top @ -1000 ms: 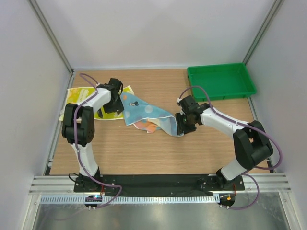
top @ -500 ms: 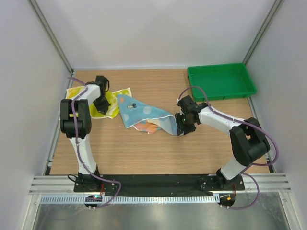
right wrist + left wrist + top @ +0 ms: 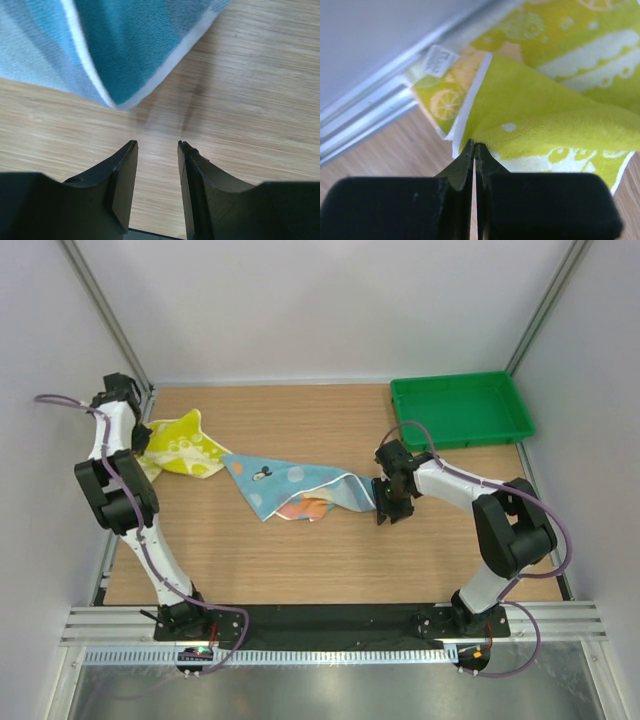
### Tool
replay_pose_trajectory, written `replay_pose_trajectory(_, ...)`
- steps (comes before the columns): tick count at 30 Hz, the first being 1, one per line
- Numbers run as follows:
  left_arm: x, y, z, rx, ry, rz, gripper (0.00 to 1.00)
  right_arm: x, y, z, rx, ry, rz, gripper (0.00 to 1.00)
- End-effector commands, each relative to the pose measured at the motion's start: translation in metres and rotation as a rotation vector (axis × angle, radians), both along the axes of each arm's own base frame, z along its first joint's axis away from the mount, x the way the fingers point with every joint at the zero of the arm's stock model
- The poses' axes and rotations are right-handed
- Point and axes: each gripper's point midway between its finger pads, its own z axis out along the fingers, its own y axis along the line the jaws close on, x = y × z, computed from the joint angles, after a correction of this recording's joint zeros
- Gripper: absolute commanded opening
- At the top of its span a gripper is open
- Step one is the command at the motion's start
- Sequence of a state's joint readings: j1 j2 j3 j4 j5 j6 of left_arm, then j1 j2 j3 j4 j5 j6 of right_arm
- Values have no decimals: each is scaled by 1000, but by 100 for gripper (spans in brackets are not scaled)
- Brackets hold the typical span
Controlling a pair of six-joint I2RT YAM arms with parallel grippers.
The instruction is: Roll the towels
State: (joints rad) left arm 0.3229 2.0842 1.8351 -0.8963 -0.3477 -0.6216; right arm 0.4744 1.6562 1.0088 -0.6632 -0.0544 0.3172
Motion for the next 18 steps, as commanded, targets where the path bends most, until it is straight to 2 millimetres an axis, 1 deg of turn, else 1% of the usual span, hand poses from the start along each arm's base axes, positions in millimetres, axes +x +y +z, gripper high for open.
replay_pose_trajectory(1, -20, 33, 48, 98, -58, 105, 0, 9, -2, 4, -10, -4, -24, 45)
replay_pose_trajectory(2, -27, 42, 57, 109, -78, 144, 0, 10, -2, 3, -11, -1, -28, 45)
replay_pose_trajectory(3, -30, 41, 56, 99, -86, 158, 0, 10, -3, 3, -11, 4, -31, 45)
replay_pose_trajectory(5, -26, 35, 58, 66, -119, 149, 2, 11, 0, 6, -2, 1, -32, 45)
replay_pose_trajectory(6, -26, 29, 59, 41, -133, 138, 9, 12, 1, 8, 3, -6, -35, 45)
replay_pose_trajectory(7, -26, 22, 59, 21, -138, 121, 34, 13, 1, 10, 5, -13, -36, 45)
replay_pose_trajectory(8, -26, 16, 61, 20, -142, 105, 47, 16, 2, 17, 13, -34, -38, 45)
replay_pose_trajectory(9, -26, 0, 68, 34, -144, 62, 58, 18, 1, 19, 14, -44, -44, 46)
replay_pose_trajectory(10, -28, -8, 70, 40, -144, 42, 71, 20, 2, 24, 18, -59, -46, 47)
replay_pose_trajectory(11, -29, -18, 75, 50, -151, 16, 74, 23, 2, 28, 20, -75, -53, 48)
replay_pose_trajectory(12, -29, -34, 78, 53, -149, -20, 77, 24, 1, 34, 23, -94, -62, 50)
replay_pose_trajectory(13, -37, -46, 81, 59, -148, -47, 82, 26, 1, 36, 21, -103, -68, 54)
replay_pose_trajectory(15, -45, -64, 80, 46, -137, -85, 83, 31, -1, 45, 32, -130, -93, 57)
replay_pose_trajectory(16, -53, -83, 80, 46, -133, -126, 83, 31, -2, 47, 31, -134, -104, 59)
replay_pose_trajectory(17, -59, -93, 77, 42, -124, -146, 82, 35, -7, 50, 10, -159, -121, 61)
replay_pose_trajectory(18, -62, -107, 78, 33, -135, -184, 81, 37, -9, 55, 16, -173, -139, 61)
